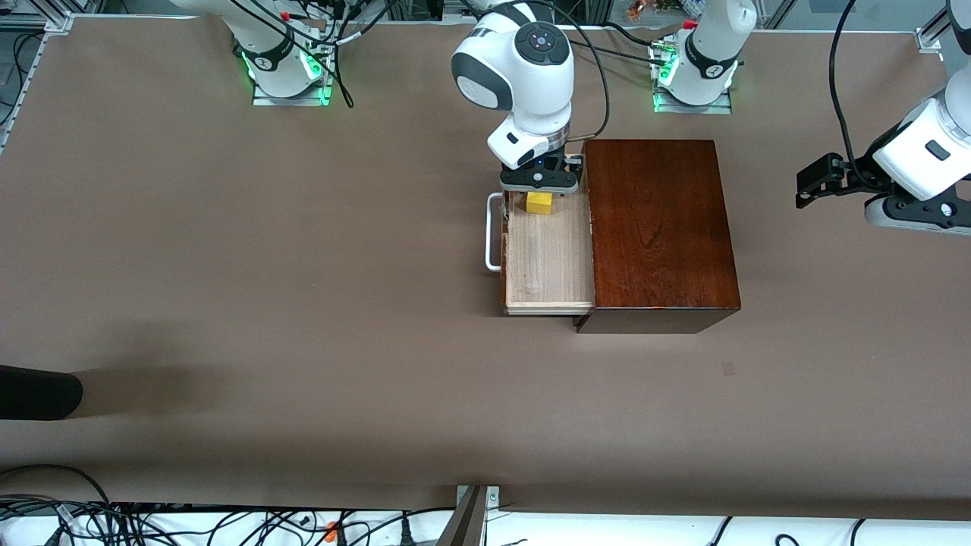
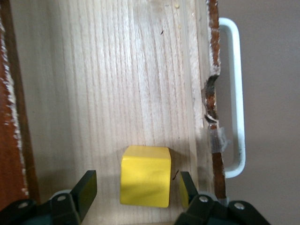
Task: Open drawer, take yellow block, close drawer
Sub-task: 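Close the right gripper on the yellow cube and lift it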
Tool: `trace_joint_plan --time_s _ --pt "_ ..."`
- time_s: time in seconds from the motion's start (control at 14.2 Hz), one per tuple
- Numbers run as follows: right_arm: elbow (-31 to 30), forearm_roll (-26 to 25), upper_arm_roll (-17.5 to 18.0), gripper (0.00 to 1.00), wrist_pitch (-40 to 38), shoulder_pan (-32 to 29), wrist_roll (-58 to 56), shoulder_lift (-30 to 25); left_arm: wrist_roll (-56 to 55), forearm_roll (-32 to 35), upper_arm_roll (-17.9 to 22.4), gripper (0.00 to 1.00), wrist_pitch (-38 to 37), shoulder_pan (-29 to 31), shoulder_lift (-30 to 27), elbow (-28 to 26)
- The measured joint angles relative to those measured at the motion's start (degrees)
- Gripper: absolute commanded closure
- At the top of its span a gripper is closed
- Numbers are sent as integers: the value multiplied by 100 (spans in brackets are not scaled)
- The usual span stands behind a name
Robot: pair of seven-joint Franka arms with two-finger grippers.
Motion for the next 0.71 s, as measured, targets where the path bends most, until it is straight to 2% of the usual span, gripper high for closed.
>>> trace_joint_plan --time_s 0.71 --pt "0 -56 -2 20 1 84 7 216 0 0 -5 0 -2 -1 0 -46"
